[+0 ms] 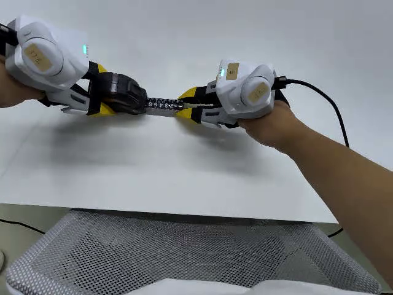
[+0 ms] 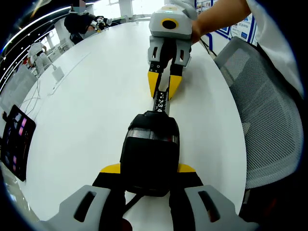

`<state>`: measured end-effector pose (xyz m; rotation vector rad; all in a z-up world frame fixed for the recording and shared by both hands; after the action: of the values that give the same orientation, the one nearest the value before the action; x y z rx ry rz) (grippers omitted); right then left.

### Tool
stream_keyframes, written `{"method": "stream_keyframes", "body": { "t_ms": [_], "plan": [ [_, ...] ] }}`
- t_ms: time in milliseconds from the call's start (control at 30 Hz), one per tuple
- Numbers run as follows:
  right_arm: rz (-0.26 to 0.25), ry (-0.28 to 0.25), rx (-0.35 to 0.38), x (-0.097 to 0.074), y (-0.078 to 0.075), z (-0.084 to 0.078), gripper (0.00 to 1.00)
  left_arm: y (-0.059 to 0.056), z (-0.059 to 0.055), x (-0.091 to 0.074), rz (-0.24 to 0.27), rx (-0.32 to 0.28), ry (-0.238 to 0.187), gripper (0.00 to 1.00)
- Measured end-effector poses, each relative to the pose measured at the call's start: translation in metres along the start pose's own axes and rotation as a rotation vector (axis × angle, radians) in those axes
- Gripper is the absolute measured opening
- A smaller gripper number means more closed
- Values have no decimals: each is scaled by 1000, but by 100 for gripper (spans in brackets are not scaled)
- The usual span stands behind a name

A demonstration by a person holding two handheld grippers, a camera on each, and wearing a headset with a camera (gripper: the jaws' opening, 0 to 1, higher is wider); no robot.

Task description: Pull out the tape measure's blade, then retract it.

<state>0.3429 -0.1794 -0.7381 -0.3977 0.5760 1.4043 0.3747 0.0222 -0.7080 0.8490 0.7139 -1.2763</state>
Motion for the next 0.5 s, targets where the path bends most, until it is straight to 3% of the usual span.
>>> {"method": "stream_keyframes", "body": {
  "t_ms": [500],
  "plan": [
    [-6,-4,12,-7,1,-4,8,1,0,-1,-6,-2,-2,30]
  ]
}}
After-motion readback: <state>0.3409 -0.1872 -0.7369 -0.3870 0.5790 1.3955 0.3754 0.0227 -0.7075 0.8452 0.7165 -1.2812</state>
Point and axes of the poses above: the centre of the closed fingertips' face, and the gripper's own axes: x roughly forward along the fingers, y roughly to its left, z roughly out of its top, the point moved 8 cm from there along -x, roughly backward along the fingers, and after that the axes turned 6 degrees about z, right-handed, at the moved point
